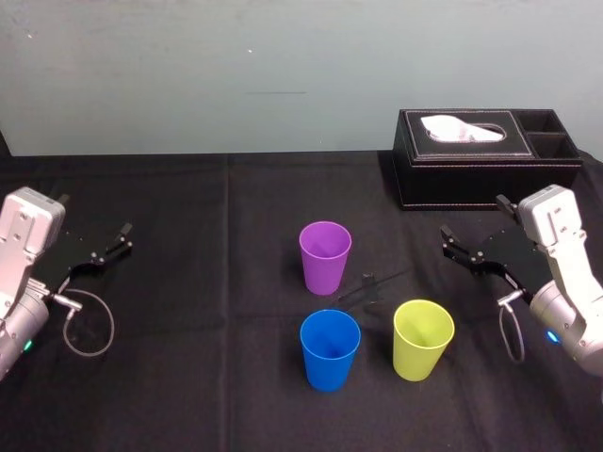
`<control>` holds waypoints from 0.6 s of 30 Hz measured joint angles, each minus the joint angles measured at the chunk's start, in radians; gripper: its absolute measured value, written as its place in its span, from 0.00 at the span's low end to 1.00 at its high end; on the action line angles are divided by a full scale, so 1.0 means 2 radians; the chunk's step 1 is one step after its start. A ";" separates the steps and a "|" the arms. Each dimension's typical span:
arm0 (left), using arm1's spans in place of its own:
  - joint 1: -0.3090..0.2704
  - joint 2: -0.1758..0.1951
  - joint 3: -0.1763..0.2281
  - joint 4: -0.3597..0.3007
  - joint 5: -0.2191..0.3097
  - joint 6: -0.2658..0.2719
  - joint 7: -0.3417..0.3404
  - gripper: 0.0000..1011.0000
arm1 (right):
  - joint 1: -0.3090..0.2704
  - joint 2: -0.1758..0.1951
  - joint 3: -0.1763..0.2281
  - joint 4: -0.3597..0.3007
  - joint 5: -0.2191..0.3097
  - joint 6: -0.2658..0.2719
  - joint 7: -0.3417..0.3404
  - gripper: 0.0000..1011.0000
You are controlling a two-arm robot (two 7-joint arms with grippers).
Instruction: Stack the three plastic cups sequentially using one hand.
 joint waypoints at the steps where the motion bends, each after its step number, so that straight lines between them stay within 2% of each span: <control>1: 0.000 0.000 0.000 0.000 0.000 0.000 0.000 1.00 | 0.000 0.000 0.000 0.000 0.000 0.000 0.000 0.99; 18: 0.000 0.000 0.000 0.000 0.000 0.000 0.000 1.00 | 0.000 0.000 0.000 0.000 0.000 0.000 0.000 0.99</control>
